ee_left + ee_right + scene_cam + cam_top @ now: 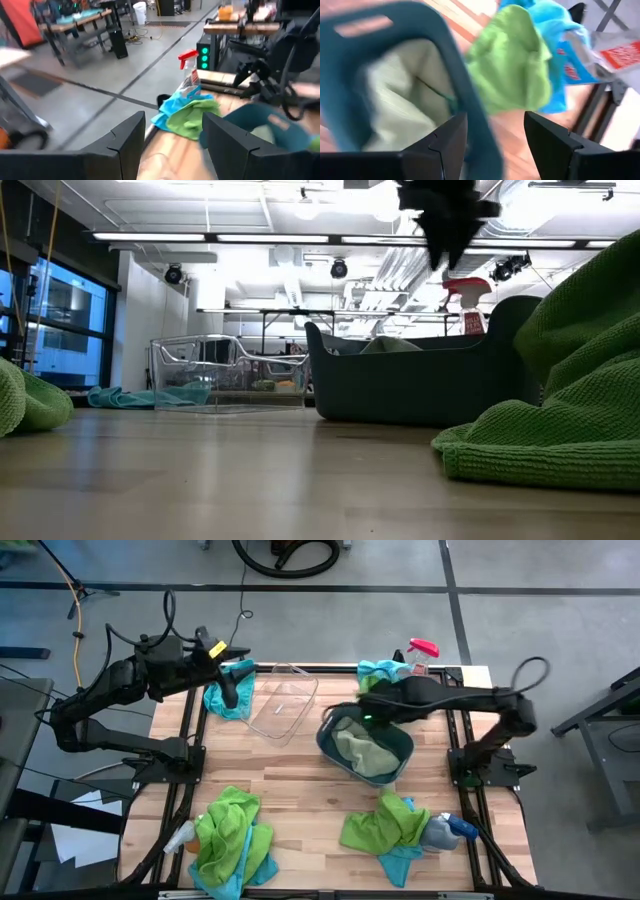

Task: Sort microfiber towel by color & place in baskets
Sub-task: Put the green microfiber towel into the blue bin

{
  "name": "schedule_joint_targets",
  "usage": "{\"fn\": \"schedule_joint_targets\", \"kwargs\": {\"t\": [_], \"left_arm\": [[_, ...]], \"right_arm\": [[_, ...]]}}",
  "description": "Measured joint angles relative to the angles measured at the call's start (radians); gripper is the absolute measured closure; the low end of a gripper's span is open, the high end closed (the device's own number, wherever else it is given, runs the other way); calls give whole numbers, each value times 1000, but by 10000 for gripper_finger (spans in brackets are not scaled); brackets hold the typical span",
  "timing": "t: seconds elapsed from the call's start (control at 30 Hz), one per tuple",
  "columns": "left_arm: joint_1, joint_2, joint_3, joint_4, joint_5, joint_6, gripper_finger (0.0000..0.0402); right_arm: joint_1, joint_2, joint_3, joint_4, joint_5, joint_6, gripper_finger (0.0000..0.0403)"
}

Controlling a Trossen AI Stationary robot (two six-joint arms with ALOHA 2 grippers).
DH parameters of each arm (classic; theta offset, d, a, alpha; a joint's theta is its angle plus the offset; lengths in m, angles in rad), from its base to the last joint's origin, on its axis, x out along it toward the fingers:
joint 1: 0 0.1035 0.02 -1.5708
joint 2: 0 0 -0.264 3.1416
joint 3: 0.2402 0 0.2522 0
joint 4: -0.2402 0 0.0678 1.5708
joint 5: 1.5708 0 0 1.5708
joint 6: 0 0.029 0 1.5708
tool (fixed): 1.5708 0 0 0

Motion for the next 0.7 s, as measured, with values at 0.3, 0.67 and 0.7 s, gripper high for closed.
{"fn": "schedule_joint_targets", "kwargs": {"t": [0.3, 0.67, 0.7], "left_arm": [[-1, 0, 0, 7, 0, -282, 216], [-2, 0, 0, 161, 0, -228, 216], [-2, 0, 0, 172, 0, -221, 216]], "right_arm": [[-173, -514, -520, 326, -150, -37, 210], [-309, -429, -572, 618, -187, -96, 210], [-329, -388, -560, 638, -164, -111, 210]]}}
